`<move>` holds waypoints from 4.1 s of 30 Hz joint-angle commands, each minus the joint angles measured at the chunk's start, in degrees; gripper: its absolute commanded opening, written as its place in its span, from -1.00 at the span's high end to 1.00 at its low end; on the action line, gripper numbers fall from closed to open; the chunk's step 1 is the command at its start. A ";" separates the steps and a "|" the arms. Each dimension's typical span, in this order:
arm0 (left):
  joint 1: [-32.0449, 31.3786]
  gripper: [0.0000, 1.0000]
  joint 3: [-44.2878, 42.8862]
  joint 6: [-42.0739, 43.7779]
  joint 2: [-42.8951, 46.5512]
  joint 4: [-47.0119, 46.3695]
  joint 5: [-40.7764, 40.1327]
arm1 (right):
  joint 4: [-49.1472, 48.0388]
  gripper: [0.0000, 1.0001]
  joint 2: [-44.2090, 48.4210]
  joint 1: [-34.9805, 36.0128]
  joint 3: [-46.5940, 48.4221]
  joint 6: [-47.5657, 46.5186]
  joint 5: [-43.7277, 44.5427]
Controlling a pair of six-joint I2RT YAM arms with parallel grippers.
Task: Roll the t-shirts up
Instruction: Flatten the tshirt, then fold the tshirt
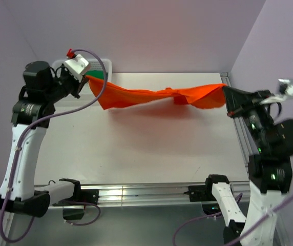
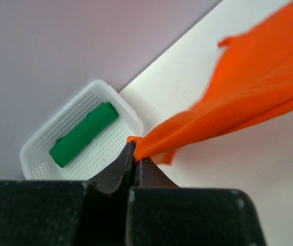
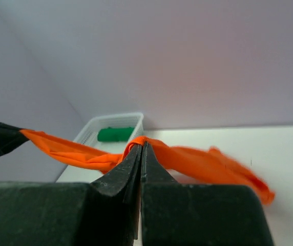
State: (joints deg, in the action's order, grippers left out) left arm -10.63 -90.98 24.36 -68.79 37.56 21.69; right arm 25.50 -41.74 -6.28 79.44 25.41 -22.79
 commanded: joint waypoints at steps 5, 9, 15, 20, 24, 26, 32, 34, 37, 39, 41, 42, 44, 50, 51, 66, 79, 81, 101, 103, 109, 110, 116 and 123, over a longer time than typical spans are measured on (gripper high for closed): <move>-0.09 0.99 -14.65 -2.82 6.30 7.34 5.55 | 10.89 1.00 4.82 -0.13 15.46 -2.29 -1.12; -0.09 0.99 -19.84 -3.35 4.82 10.25 5.81 | 13.87 1.00 2.98 -0.13 20.66 -2.64 -0.16; -0.09 0.99 -19.15 -5.28 1.40 8.23 8.01 | 14.49 1.00 -2.90 -0.13 25.32 -3.70 3.53; -0.09 0.99 -16.34 -6.60 -3.00 4.81 10.04 | 12.57 1.00 -9.05 -0.22 24.89 -2.74 4.59; -0.09 0.99 -15.98 -5.55 -9.06 1.56 8.63 | 6.44 1.00 -15.29 -0.22 22.08 -0.28 2.49; 0.00 0.99 -17.21 -4.59 -14.75 -0.63 7.67 | 4.31 1.00 -20.47 -0.13 22.60 0.52 2.40; 0.17 0.99 -42.30 -6.42 -37.49 2.77 8.72 | 2.45 1.00 -39.27 -0.13 44.26 1.66 1.70; 0.09 0.99 -54.62 -7.65 -42.28 3.40 8.02 | 3.33 1.00 -47.77 -0.13 57.67 3.40 -0.14; 0.09 0.99 -52.05 -8.45 -42.66 -4.90 7.57 | 0.71 1.00 -53.52 -0.22 66.17 5.35 -3.14; 0.09 0.99 -39.93 -8.36 -36.87 -10.55 7.66 | -3.50 1.00 -50.84 -0.22 59.66 4.74 -4.63; 0.09 0.99 -30.63 -7.93 -31.96 -16.45 7.22 | -10.07 1.00 -46.70 -0.39 50.69 3.77 -4.90; 0.09 0.99 -28.40 -6.79 -30.88 -17.25 7.14 | -12.12 1.00 -42.42 -0.48 41.42 3.86 -4.64; 0.09 0.99 -22.35 -5.91 -28.07 -18.83 6.79 | -16.59 1.00 -38.88 -1.36 33.36 4.03 -5.86; -0.17 0.99 -7.51 -0.03 -19.72 -15.08 12.92 | -22.07 1.00 -23.06 -2.24 1.37 4.30 -5.34; -0.96 0.99 -4.50 2.60 -18.41 -14.02 13.72 | -22.24 1.00 -18.86 -2.15 -7.54 4.47 -5.25; -9.74 0.99 31.46 19.32 -6.80 4.28 14.88 | -4.49 1.00 3.50 1.18 -47.18 0.15 12.07; -18.28 0.99 45.18 19.68 -4.60 5.77 5.47 | 2.36 1.00 3.85 4.44 -49.56 10.00 21.28; -18.37 0.99 47.29 18.80 -3.11 4.46 3.89 | 4.03 1.00 4.82 4.87 -49.73 12.72 24.70; -20.30 0.99 51.87 16.07 -1.17 3.14 0.46 | 4.30 1.00 -0.62 4.88 -41.03 7.65 36.68; -20.30 0.99 51.00 15.72 -1.69 2.78 0.54 | 3.51 1.00 -2.37 4.88 -40.16 6.85 35.36; -20.30 0.99 48.62 15.02 -4.15 1.82 0.46 | 1.93 1.00 -5.63 4.88 -38.40 4.83 34.12; -20.30 0.99 48.44 15.19 -4.42 1.81 0.46 | 1.75 1.00 -5.90 4.88 -38.05 4.30 34.12; -20.39 0.99 46.51 16.16 -7.58 2.60 -0.25 | 0.43 1.00 -10.02 4.88 -34.80 1.14 32.90; -20.30 0.99 44.75 17.39 -10.83 2.52 -1.21 | 0.17 1.00 -18.19 4.88 -29.70 -1.50 30.79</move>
State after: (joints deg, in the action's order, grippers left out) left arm -30.74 -44.07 40.36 -78.83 40.32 20.97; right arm 27.81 -57.43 -1.74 46.13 26.35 8.73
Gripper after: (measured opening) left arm 0.025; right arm 0.005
